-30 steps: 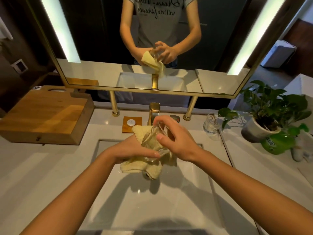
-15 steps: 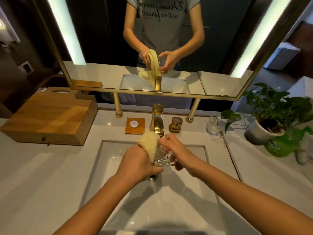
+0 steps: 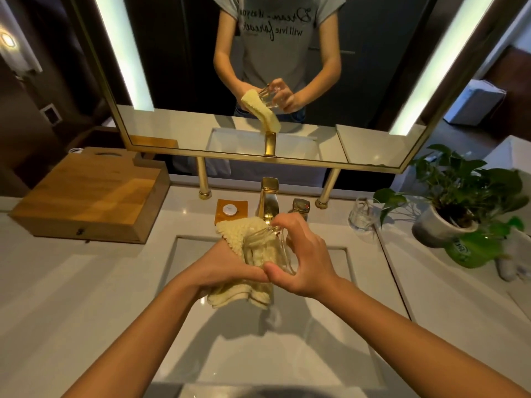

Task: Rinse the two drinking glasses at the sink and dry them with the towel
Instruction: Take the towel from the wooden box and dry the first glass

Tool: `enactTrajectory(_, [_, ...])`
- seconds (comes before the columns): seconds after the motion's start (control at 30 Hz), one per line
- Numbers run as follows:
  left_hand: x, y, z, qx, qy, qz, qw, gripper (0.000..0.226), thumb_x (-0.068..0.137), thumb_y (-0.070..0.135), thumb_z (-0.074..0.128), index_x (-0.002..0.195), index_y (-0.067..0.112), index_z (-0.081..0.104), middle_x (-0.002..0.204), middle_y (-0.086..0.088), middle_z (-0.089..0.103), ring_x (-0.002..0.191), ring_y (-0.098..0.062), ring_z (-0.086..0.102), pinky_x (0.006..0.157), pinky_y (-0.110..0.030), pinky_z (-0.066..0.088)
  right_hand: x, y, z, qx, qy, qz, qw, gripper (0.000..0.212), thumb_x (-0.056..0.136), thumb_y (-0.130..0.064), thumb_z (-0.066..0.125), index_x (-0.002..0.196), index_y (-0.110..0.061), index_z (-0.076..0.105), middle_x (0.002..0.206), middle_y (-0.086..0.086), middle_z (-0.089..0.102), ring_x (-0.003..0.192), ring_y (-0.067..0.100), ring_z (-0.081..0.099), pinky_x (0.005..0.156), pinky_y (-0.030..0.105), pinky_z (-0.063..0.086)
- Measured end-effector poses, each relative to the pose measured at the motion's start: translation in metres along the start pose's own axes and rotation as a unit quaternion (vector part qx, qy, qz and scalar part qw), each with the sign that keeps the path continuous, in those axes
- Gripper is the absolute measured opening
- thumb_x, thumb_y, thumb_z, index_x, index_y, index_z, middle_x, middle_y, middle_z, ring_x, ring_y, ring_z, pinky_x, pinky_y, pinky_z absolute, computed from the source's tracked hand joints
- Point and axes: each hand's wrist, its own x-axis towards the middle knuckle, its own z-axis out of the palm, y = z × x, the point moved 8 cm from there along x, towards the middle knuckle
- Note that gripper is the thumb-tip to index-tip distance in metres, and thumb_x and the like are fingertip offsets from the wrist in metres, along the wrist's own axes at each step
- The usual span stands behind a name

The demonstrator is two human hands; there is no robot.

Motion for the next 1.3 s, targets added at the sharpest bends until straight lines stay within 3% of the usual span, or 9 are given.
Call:
enactTrajectory(0.07, [-0.007,-0.006,-0.006,-0.026,0.018,-0.008,0.999,0.062,0.064,0.004,0.082,0.114,0.03,0.055,0.109,0.002,0.07,0.1,-0.013,0.068,0.083,-0.029,0.055,0.0,-0.005,0.006,-0.02,0.012,-0.022,0.999,0.062,0.072,-0.055,0.059,0.122,-0.024,0.04,0.111,0.007,0.053,0.09,0.015,0.054,0.061,0.035,0.055])
enactTrajectory(0.2, [-0.022,-0.014,-0.028,-0.063,0.056,-0.013,0.996,0.058,0.071,-0.001,0.076,0.119,0.025,0.056,0.11,0.0,0.071,0.098,-0.012,0.069,0.079,-0.027,0.057,0.009,-0.015,0.026,-0.022,0.033,-0.003,0.999,0.063,0.073,-0.055,0.06,0.124,-0.025,0.037,0.116,0.002,0.047,0.093,0.009,0.05,0.063,0.027,0.053])
enactTrajectory(0.27, [-0.032,-0.022,-0.042,-0.086,0.078,-0.015,0.993,0.054,0.077,0.001,0.072,0.124,0.021,0.056,0.113,0.0,0.071,0.102,-0.015,0.068,0.086,-0.032,0.056,0.017,-0.019,0.041,-0.015,0.024,0.027,0.999,0.063,0.074,-0.055,0.058,0.126,-0.029,0.036,0.118,0.002,0.048,0.091,0.01,0.052,0.064,0.029,0.053])
enactTrajectory(0.47, [-0.074,-0.065,-0.096,-0.111,0.173,-0.076,0.976,0.04,0.088,0.008,0.06,0.126,0.019,0.055,0.113,-0.002,0.07,0.099,-0.019,0.069,0.084,-0.033,0.055,0.045,-0.04,0.1,0.007,-0.043,0.058,0.997,0.058,0.076,-0.057,0.053,0.126,-0.035,0.035,0.116,-0.004,0.048,0.082,0.007,0.049,0.068,0.033,0.051])
enactTrajectory(0.67, [-0.137,-0.124,-0.16,-0.19,0.234,-0.176,0.937,0.034,0.089,0.009,0.06,0.122,0.013,0.055,0.114,-0.011,0.066,0.1,-0.027,0.065,0.09,-0.041,0.05,0.073,-0.062,0.184,0.051,-0.112,0.062,0.99,0.061,0.076,-0.049,0.064,0.13,-0.031,0.044,0.124,-0.002,0.049,0.106,0.009,0.05,0.088,0.03,0.05])
enactTrajectory(0.77, [-0.167,-0.141,-0.189,-0.212,0.272,-0.19,0.919,0.02,0.088,0.005,0.059,0.101,0.019,0.058,0.097,-0.006,0.067,0.088,-0.022,0.065,0.075,-0.034,0.051,0.081,-0.062,0.237,0.027,-0.176,0.077,0.981,0.066,0.073,-0.048,0.07,0.131,-0.033,0.044,0.129,-0.001,0.045,0.117,0.018,0.048,0.095,0.041,0.049])
enactTrajectory(0.87, [-0.192,-0.152,-0.215,-0.243,0.296,-0.196,0.903,0.019,0.088,0.001,0.057,0.097,0.017,0.06,0.096,-0.008,0.067,0.089,-0.026,0.065,0.078,-0.035,0.05,0.086,-0.068,0.284,-0.028,-0.255,0.08,0.963,0.066,0.072,-0.051,0.071,0.132,-0.037,0.046,0.131,-0.001,0.044,0.118,0.021,0.048,0.092,0.045,0.05])
enactTrajectory(1.0, [-0.221,-0.167,-0.241,-0.271,0.331,-0.201,0.881,0.024,0.088,0.001,0.057,0.11,0.011,0.058,0.104,-0.012,0.067,0.098,-0.03,0.063,0.088,-0.04,0.047,0.093,-0.094,0.325,-0.109,-0.317,0.026,0.942,0.066,0.077,-0.052,0.069,0.135,-0.036,0.045,0.127,0.002,0.046,0.113,0.023,0.049,0.082,0.038,0.051])
enactTrajectory(1.3, [-0.246,-0.171,-0.252,-0.323,0.344,-0.175,0.864,0.025,0.089,0.001,0.055,0.112,0.007,0.059,0.104,-0.014,0.068,0.094,-0.028,0.065,0.076,-0.035,0.051,0.091,-0.106,0.354,-0.15,-0.351,0.003,0.924,0.073,0.076,-0.056,0.068,0.14,-0.035,0.04,0.132,0.005,0.044,0.118,0.027,0.046,0.083,0.038,0.049])
